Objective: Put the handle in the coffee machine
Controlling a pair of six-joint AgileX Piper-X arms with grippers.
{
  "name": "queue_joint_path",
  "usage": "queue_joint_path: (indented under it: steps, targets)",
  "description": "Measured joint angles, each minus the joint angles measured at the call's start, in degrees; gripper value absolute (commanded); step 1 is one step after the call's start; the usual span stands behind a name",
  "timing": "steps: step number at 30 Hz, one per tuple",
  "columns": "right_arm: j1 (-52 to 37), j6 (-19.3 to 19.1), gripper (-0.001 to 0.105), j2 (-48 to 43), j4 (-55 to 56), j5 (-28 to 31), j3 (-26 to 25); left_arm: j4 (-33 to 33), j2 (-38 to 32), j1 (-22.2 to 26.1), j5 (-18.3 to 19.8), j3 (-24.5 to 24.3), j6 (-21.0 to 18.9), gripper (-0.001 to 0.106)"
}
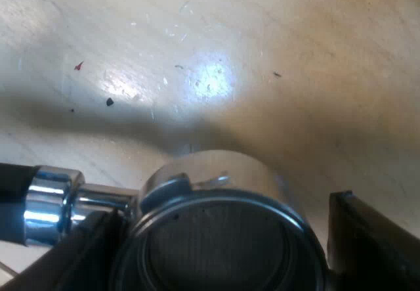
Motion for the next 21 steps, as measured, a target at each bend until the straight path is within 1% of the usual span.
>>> queue_joint_path:
  steps: [1, 2, 7, 11, 12, 14, 18, 21]
  targets:
    - [0.00, -0.02, 0.000, -0.48, 0.22, -0.09, 0.00, -0.50, 0.00, 0.00, 0.00, 0.66, 0.59, 0.073]
    - [0.00, 0.46, 0.000, -0.92, 0.58, -0.18, 0.00, -0.38, 0.00, 0.00, 0.00, 2.58, 1.45, 0.073]
    - [0.00, 1.37, 0.000, -2.22, 3.69, -0.52, -2.25, -1.55, 0.08, 0.00, 0.00, 6.38, 1.82, 0.073]
    - [0.00, 1.37, 0.000, -2.26, 5.22, -0.66, -4.47, -4.39, 0.08, 0.00, 0.00, 7.90, 1.95, 0.073]
    - [0.00, 1.37, 0.000, -2.26, 5.29, -0.66, -4.47, -6.20, 0.08, 0.00, 0.00, 8.73, 1.95, 0.073]
    - [0.00, 1.47, 0.000, -2.26, 6.42, -0.88, -6.14, -8.26, 0.08, 0.00, 0.00, 9.62, 1.95, 0.073]
    - [0.00, 1.64, 0.000, -2.26, 7.18, -2.29, -7.32, -10.27, 0.14, 0.00, 0.00, 10.74, 2.14, 0.073]
    - [0.00, 1.64, 0.000, -2.26, 7.73, -3.10, -8.03, -10.32, 0.14, 0.00, -0.48, 10.89, 2.16, 0.073]
